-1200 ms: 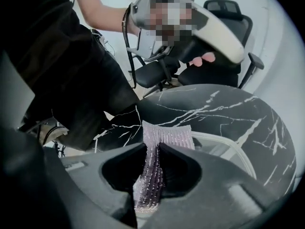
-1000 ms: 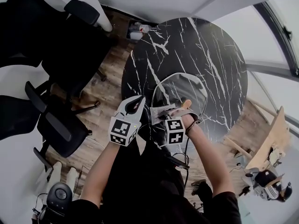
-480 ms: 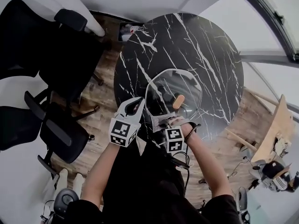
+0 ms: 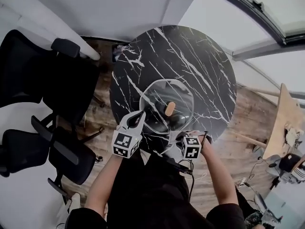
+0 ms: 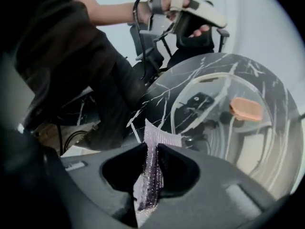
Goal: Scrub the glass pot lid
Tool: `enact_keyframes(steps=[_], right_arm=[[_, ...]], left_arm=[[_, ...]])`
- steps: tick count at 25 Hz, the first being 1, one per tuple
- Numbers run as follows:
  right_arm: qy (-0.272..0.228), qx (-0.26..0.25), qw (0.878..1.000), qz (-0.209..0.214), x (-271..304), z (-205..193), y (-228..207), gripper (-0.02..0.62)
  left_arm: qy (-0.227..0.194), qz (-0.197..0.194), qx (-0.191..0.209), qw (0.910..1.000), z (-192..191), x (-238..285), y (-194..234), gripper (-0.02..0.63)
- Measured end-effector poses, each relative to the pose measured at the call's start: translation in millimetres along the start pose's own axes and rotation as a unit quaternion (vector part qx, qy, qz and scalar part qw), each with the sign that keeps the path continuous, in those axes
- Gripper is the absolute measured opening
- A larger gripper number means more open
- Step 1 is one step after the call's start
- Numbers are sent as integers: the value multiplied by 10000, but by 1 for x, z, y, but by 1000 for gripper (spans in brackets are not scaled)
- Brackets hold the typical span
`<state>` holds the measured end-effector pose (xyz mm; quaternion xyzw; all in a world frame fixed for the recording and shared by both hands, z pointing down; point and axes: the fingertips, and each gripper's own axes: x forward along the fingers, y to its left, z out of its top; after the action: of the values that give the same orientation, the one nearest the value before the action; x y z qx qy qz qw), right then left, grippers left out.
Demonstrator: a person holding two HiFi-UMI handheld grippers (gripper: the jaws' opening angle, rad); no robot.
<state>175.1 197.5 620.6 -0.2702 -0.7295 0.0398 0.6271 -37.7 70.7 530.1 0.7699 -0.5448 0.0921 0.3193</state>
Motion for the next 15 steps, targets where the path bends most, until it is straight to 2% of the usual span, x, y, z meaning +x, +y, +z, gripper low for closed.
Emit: enact_keyframes(steps=[2, 4, 6, 8, 10, 12, 14, 15], right_arm=[[-319, 401, 9978, -429, -23, -2, -7, 74], [-681, 702, 9904, -979, -51, 2, -18, 74], [-1183, 963, 9757, -1572, -80, 11, -28, 72], [-1690, 1138, 9521, -2282, -114, 23, -39, 72], [-2159, 1235, 9195, -3044, -152, 37, -46, 72], [-2657, 1337, 8796, -3713, -190, 50, -43, 72], [-3308, 1545, 8273, -4269, -235, 66, -34, 72], [-3739, 1734, 7927, -4491, -259, 73, -29, 72]], left_arm=[[-2, -38, 63, 10000, 6, -4, -8, 2], [-23, -63, 125, 9999, 14, -7, -14, 2], [-74, -75, 186, 9998, 25, -12, -20, 2], [-183, -100, 299, 9993, 40, -16, -27, 2], [-371, -150, 467, 9981, 59, -23, -36, 2], [-649, -209, 629, 9957, 81, -35, -51, 2], [-1001, -228, 760, 9918, 103, -52, -68, 2], [-1175, -219, 806, 9896, 113, -60, -76, 2]])
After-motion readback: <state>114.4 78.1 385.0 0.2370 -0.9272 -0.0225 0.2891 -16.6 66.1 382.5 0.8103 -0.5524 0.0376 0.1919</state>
